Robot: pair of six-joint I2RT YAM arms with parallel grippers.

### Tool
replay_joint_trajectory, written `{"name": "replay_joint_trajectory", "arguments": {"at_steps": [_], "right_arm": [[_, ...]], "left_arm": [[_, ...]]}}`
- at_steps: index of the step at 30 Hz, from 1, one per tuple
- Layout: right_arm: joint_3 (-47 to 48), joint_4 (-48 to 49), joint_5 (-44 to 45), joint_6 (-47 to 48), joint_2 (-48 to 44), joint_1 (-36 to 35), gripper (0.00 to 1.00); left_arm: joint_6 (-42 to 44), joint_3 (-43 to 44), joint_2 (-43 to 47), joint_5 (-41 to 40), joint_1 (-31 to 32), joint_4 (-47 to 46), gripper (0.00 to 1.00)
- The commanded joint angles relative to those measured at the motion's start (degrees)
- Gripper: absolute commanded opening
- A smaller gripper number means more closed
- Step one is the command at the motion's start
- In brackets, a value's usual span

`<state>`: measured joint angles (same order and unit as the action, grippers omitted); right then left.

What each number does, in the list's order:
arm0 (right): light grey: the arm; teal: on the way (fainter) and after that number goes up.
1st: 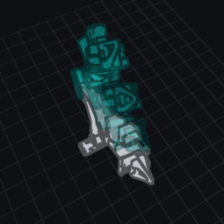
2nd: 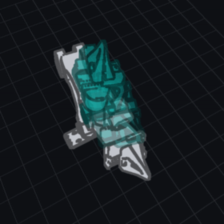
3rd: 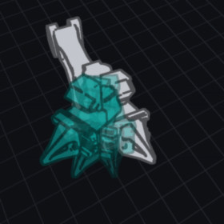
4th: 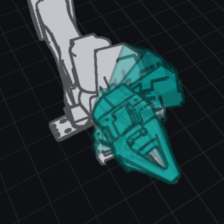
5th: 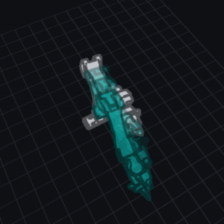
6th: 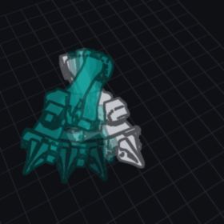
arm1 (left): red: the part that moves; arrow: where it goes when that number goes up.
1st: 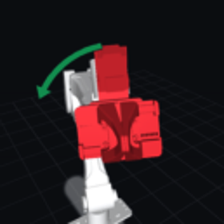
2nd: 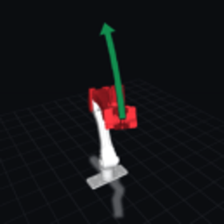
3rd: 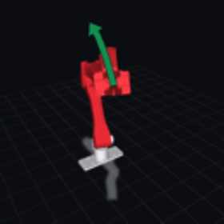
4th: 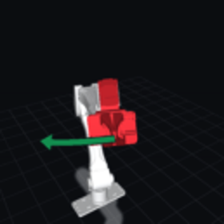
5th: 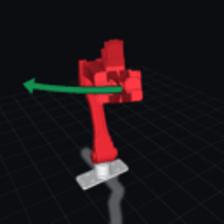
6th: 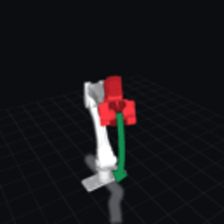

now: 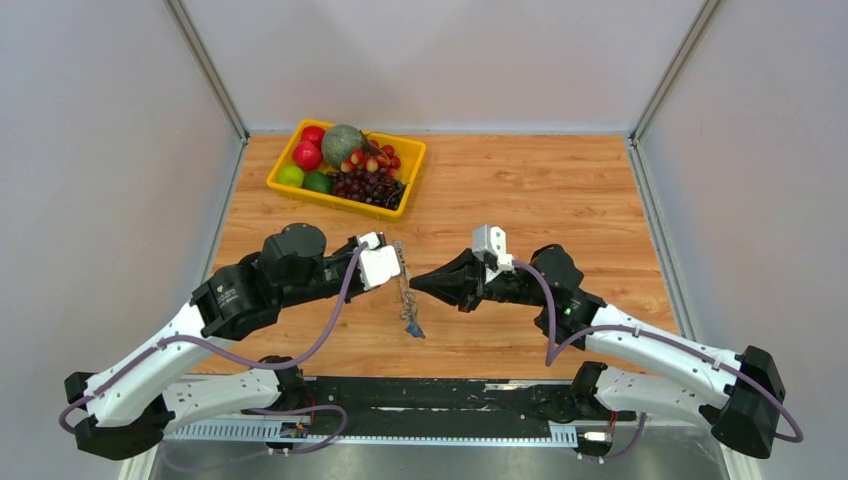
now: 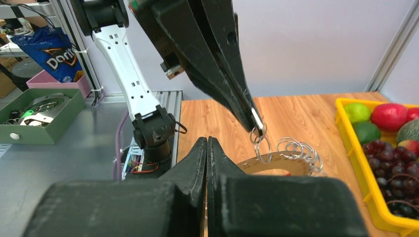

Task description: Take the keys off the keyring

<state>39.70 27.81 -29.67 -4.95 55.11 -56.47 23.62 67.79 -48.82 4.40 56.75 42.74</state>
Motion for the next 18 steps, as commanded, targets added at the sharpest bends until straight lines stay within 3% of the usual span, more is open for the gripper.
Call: {"name": "replay_joint_trajectory", "arguments": {"at_steps": [1,10,18], "right_arm": [[2.68,-1.81,0.36,-2.38,1.32,-0.29,0.00],[2.58,-2.75,3.28,-1.65,1.22,-0.29,0.00],[5.14,-4.42,4.89,1.56,1.91,-0.28,0.24]], "left_arm": [[0.85,2.86,1.51,-0.49,-0.19,-4.35,0.00],[1.00,2.99,2.14,0.51,-0.21,-4.13,0.00],[0.76,3.70,2.42,2.74,-0.19,-3.81,0.00]]}}
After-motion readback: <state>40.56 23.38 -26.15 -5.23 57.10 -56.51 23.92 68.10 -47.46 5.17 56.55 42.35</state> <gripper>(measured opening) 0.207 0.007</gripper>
